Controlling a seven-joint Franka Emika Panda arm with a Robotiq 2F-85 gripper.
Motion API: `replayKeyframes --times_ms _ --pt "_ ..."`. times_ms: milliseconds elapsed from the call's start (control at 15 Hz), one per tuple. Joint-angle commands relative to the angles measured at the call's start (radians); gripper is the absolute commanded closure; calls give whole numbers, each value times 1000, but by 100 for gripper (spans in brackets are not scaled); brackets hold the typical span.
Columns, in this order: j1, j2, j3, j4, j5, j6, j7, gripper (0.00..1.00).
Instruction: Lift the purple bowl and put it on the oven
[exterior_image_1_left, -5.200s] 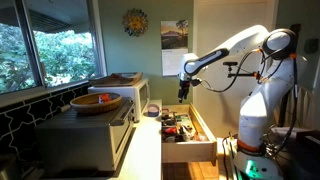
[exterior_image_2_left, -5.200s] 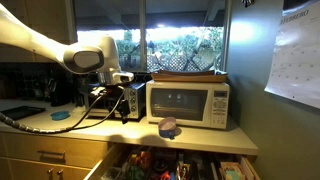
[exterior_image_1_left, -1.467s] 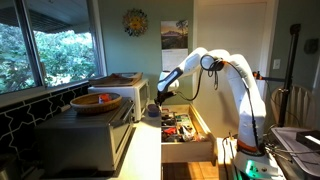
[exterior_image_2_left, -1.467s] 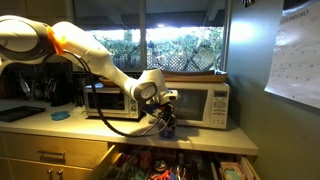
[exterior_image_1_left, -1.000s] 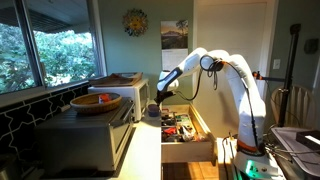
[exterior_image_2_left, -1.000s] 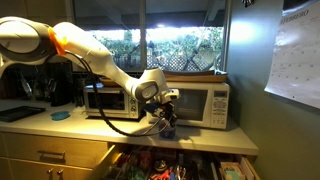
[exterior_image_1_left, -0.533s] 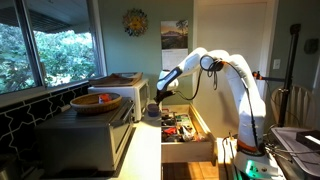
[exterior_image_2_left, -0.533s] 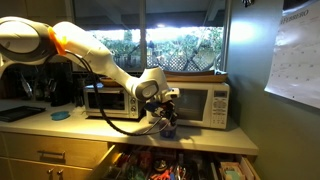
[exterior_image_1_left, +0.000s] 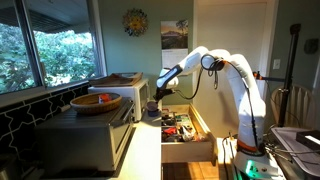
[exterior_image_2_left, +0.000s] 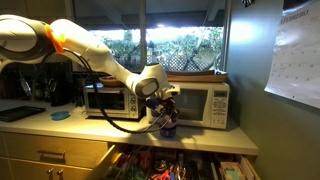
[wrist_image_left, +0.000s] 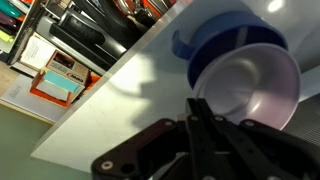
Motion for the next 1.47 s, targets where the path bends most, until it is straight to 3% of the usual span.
replayKeyframes --times_ms 0,400,733,1067,1400 --pt "-35 -40 30 -6 72 -56 -46 99" --pt "-52 -153 19 -30 145 -271 -114 99" --pt "-49 -235 9 -33 251 -502 -275 99" --pt "-21 -295 -1 -30 284 -721 -414 99" --pt "-5 -328 -25 33 297 -893 -386 99"
